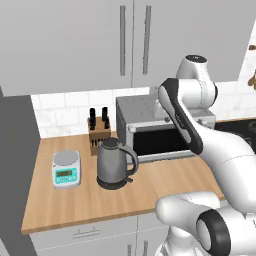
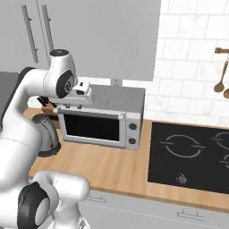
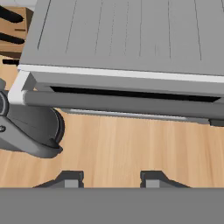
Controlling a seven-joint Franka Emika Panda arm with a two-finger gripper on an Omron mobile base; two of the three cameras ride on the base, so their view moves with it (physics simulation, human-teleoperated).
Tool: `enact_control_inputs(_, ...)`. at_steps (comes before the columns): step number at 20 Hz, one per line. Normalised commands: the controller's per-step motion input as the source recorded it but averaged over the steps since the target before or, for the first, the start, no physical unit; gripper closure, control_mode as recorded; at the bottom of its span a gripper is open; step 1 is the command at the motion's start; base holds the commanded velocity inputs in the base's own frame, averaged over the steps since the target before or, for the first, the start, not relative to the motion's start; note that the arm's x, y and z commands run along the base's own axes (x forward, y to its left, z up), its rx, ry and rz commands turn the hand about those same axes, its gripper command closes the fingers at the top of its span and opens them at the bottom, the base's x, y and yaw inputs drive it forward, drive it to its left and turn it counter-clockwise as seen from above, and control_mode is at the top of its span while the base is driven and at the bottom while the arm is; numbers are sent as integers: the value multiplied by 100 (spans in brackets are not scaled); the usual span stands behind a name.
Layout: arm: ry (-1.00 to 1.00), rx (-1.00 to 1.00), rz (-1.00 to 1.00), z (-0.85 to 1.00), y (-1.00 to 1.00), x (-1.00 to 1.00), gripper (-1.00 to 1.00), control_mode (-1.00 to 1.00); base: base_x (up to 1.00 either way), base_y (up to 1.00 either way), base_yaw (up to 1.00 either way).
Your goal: Navigate to the dishwasher.
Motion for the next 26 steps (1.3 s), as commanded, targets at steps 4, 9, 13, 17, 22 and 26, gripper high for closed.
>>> enact_control_inputs(4,0,0,0,0,0,0,-100,100,0,0,0)
enact_control_inputs(9,0,0,0,0,0,0,-100,100,-38,0,0)
enact_control_inputs(13,0,0,0,0,0,0,-100,100,-6,0,0)
enact_control_inputs(17,0,0,0,0,0,0,-100,100,-9,-4,-25)
enact_control_inputs(22,0,0,0,0,0,0,-100,100,-4,-29,-55)
enact_control_inputs(26,0,0,0,0,0,0,-100,100,-1,-48,-56)
